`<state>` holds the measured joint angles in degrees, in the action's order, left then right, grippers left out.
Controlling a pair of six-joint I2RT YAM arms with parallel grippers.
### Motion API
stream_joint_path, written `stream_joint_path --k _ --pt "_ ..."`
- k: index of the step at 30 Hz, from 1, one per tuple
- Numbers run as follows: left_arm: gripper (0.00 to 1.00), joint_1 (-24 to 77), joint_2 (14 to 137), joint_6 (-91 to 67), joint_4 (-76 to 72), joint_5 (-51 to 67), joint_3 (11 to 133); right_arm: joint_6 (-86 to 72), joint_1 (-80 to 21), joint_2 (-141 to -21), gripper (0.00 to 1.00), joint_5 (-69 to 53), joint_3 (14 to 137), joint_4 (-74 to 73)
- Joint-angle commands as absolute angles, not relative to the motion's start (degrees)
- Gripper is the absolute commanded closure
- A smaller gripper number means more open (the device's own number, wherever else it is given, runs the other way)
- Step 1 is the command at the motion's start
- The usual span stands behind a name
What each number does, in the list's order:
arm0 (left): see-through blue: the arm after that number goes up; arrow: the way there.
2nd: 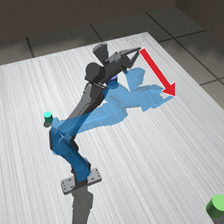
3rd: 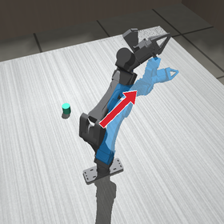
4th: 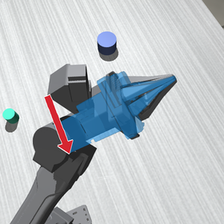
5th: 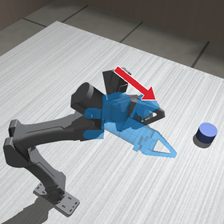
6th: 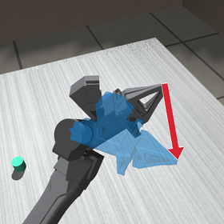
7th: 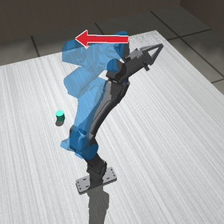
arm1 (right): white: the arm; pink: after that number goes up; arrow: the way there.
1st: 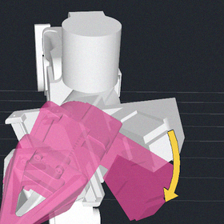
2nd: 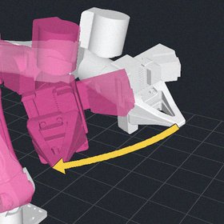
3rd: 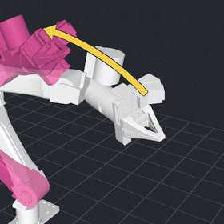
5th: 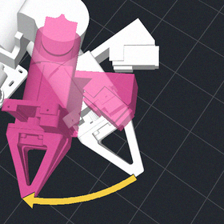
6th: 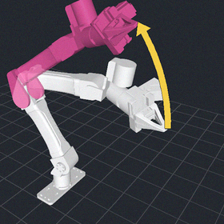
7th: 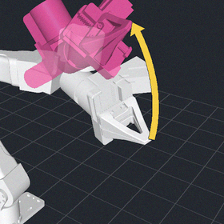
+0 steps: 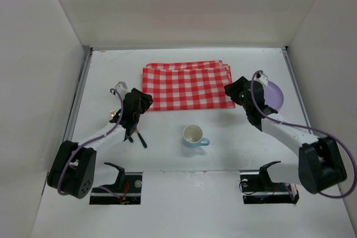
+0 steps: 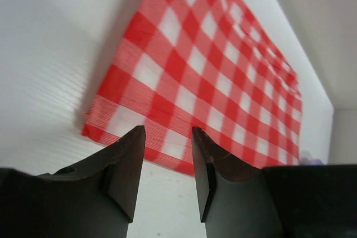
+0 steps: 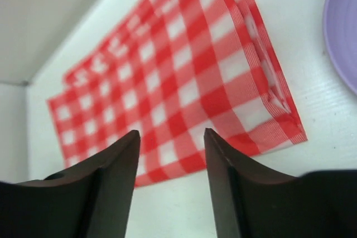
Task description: Set the dinner table for one person
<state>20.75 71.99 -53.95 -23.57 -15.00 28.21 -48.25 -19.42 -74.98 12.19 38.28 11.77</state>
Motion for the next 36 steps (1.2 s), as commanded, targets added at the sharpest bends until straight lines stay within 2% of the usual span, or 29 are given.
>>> stream_joint_path --k 1,7,10,16,24,30,32,36 --pt "0.63 24.03 68.12 -49.67 -23.64 -14.77 30.32 -47.54 -15.89 -67.09 0.41 16.25 36.57 7.48" --pt "0.62 31.23 66.36 -43.95 -30.48 -13.62 24.79 -49.57 -1.65 -56.96 0.37 20.91 28.22 4.05" --pt "0.61 34.05 66.09 -40.79 -34.09 -14.41 22.59 -49.22 3.11 -56.6 0.4 23.72 26.37 3.08" --pt "0.59 36.6 62.85 -37.97 -36.29 -18.27 20.48 -48.43 9.18 -65.28 0.61 22.85 27.42 2.81" --pt "0.56 39.68 59.33 -34.89 -38.85 -21.09 18.9 -48.43 11.38 -76.45 0.6 19.6 31.37 5.8" --pt "0.55 40.21 58.71 -34.45 -40.08 -21.71 18.37 -49.13 10.86 -79.1 0.61 18.55 31.73 8.44" --pt "0.55 40.47 58.71 -34.45 -40.16 -21.8 18.37 -48.96 10.94 -80.06 0.69 18.11 32.08 8.7" --pt "0.55 39.6 59.24 -35.07 -40.25 -21.88 18.11 -49.57 11.21 -79.64 0.93 17.31 31.91 8.88"
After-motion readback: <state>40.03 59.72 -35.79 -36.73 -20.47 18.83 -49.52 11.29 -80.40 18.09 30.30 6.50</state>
